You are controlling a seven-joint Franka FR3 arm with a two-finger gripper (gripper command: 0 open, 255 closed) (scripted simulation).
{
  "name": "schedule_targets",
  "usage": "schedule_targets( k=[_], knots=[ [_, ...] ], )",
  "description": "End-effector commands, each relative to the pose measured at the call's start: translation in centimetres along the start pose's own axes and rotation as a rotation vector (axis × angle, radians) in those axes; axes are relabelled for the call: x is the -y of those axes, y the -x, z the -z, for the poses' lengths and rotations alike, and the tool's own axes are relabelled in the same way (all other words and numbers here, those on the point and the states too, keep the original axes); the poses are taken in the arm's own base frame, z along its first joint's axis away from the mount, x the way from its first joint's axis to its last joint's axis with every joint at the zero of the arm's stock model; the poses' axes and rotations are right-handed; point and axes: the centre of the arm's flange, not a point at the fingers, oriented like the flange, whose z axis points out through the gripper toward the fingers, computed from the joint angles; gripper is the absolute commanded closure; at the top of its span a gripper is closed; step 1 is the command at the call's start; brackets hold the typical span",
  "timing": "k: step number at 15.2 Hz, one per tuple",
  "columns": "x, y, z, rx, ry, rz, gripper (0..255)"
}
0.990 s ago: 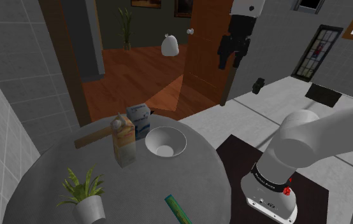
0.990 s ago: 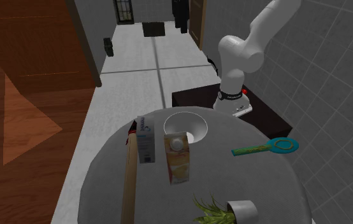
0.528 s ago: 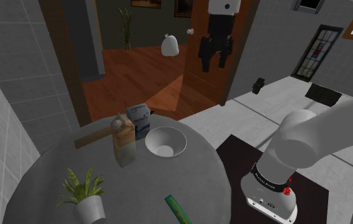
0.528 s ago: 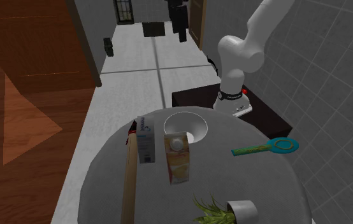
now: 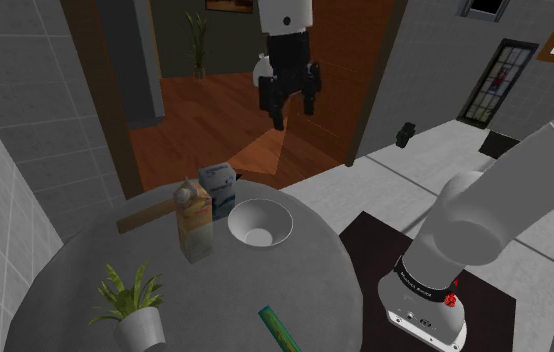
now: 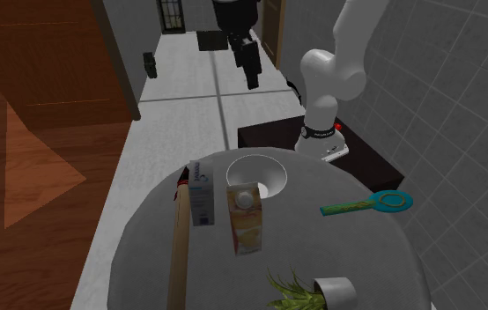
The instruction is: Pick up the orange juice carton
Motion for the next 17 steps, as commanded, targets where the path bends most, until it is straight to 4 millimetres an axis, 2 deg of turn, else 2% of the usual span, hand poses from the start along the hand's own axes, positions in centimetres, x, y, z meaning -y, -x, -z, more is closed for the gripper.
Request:
schedule_targets(
  k=[1,9,17],
  knots=[
    [3.4,-1.1,-0.5,0.023,0.034,0.007,0],
    [15.4,-5.3,-3.0,0.111,0.173,0.035,0],
    [27.1,-8.8,-7.5,0.2,0.311,0.064,0]
  ],
)
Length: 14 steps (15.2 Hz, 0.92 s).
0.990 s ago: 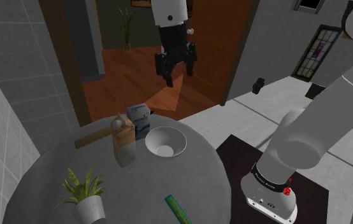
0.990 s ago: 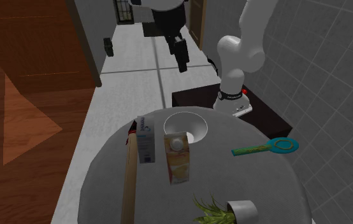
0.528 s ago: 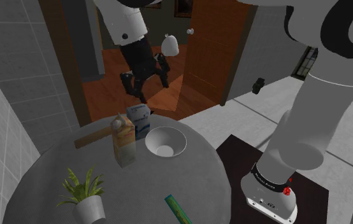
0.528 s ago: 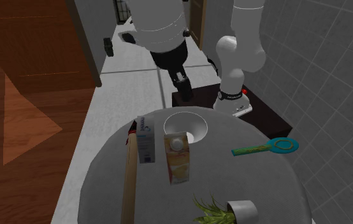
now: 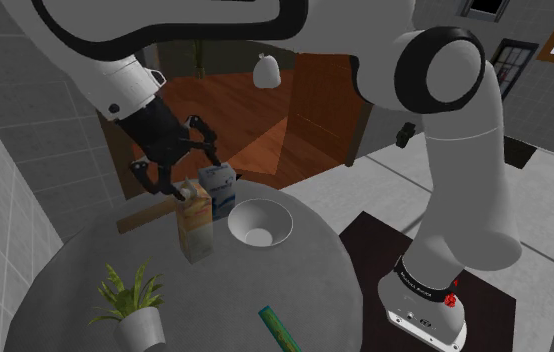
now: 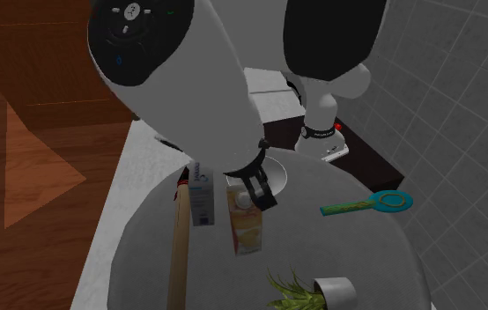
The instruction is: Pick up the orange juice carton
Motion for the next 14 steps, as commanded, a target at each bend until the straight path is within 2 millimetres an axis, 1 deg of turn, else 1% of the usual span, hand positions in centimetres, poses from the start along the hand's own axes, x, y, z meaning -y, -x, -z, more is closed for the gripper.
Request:
schedule_targets(
  k=[1,7,8,10,11,14],
  knots=[
    [2.2,-0.7,-0.3,0.018,0.027,0.002,0],
    [3.3,-1.9,-3.0,0.018,0.027,0.002,0],
    [3.6,-2.2,-3.7,0.018,0.027,0.002,0],
    [3.6,-2.2,-3.7,0.018,0.027,0.002,0],
    [3.7,-2.2,-3.7,0.018,0.027,0.002,255],
    [3.6,-2.2,-3.7,0.018,0.027,0.002,255]
  ],
)
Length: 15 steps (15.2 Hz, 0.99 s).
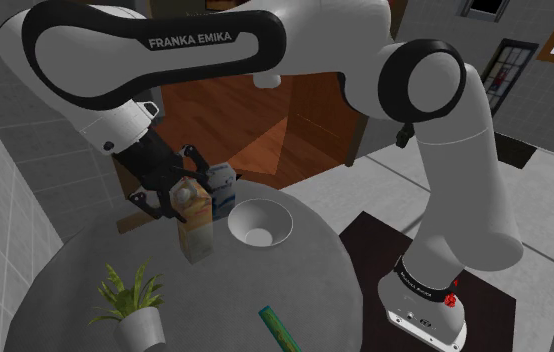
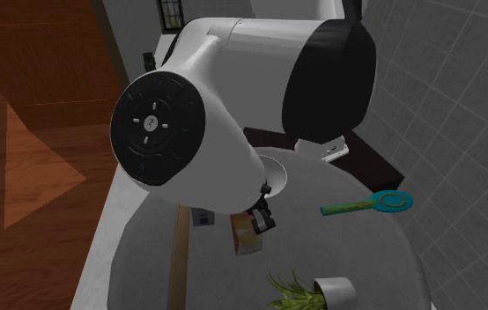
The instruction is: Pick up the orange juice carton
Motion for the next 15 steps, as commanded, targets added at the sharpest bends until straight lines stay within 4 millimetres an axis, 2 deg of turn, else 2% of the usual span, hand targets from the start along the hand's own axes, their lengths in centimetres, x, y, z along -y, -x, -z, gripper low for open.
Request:
schedule_targets(
  k=[1,6,15],
  knots=[
    [0.0,-0.1,-0.2,0.002,0.001,0.0,255],
    [0.1,-0.1,-0.1,0.002,0.001,0.0,255],
    [-1.8,1.8,3.9,0.002,0.001,0.0,255]
  ],
)
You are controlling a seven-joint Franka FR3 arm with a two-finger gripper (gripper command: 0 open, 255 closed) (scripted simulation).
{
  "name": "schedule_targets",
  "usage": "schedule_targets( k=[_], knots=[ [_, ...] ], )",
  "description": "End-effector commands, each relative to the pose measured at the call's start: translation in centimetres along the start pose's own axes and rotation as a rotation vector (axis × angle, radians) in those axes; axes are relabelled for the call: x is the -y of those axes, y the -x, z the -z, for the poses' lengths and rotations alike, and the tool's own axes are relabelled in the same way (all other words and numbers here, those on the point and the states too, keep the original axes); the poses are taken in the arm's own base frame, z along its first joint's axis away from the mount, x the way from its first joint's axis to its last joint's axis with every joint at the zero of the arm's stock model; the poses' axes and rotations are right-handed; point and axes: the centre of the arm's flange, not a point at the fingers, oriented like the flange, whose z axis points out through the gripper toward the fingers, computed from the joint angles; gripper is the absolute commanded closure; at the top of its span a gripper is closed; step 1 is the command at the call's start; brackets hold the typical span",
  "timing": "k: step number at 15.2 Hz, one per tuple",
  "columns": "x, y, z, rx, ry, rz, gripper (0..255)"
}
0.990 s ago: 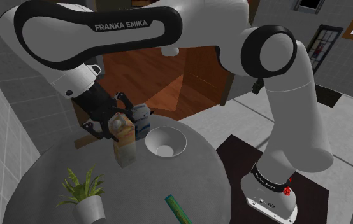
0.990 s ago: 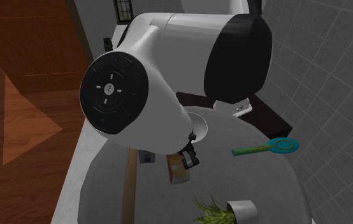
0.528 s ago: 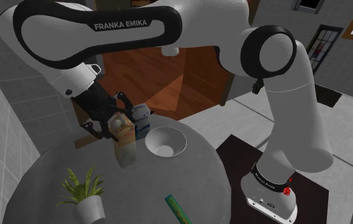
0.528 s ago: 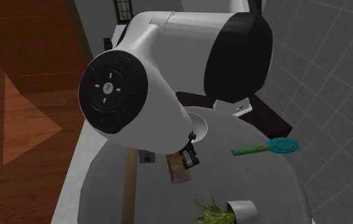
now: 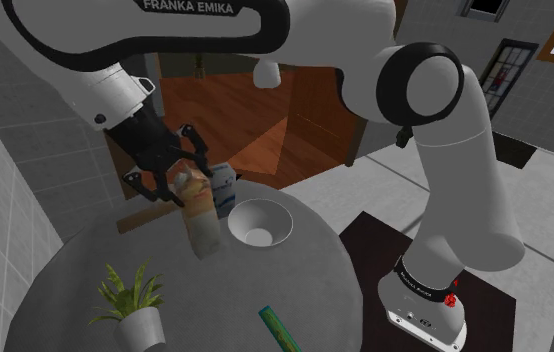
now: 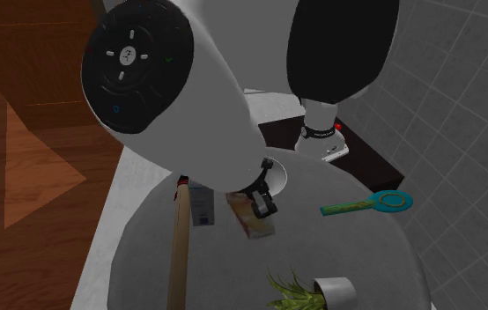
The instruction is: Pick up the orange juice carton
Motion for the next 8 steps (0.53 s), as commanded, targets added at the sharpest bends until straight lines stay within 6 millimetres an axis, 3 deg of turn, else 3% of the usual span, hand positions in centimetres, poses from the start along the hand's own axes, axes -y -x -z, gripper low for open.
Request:
schedule_targets(
  k=[1,8],
  knots=[
    [-0.4,0.5,0.9,0.0,0.0,0.0,255],
    [-1.4,1.6,3.2,0.0,0.0,0.0,255]
  ],
)
